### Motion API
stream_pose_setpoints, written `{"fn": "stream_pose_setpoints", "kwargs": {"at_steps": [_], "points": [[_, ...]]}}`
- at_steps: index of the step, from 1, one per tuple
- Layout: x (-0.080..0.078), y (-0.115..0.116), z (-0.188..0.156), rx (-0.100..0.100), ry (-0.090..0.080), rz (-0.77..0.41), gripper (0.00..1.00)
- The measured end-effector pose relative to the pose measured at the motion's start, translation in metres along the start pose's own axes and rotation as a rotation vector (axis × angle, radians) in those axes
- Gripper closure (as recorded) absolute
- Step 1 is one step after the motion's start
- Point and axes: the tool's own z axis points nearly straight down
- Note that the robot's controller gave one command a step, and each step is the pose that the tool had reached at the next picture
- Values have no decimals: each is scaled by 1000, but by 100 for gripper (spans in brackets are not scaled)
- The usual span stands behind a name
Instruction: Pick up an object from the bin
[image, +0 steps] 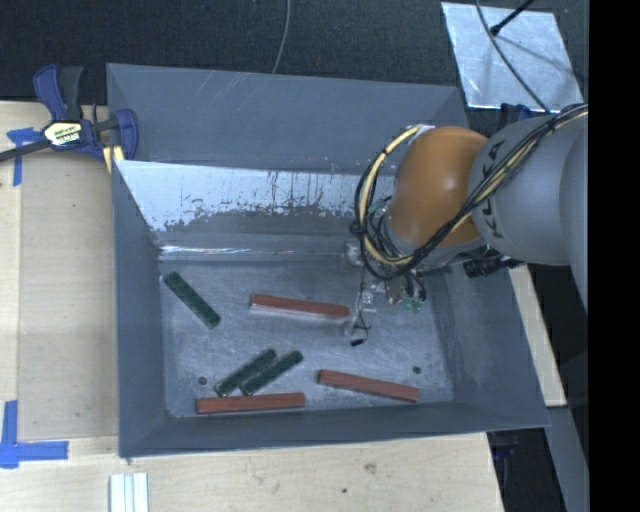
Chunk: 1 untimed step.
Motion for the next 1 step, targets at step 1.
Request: {"fn": "stream_pose_setpoints", "kwargs": {"at_steps": [1], "points": [[17,12,22,2,5,-95,0]]}}
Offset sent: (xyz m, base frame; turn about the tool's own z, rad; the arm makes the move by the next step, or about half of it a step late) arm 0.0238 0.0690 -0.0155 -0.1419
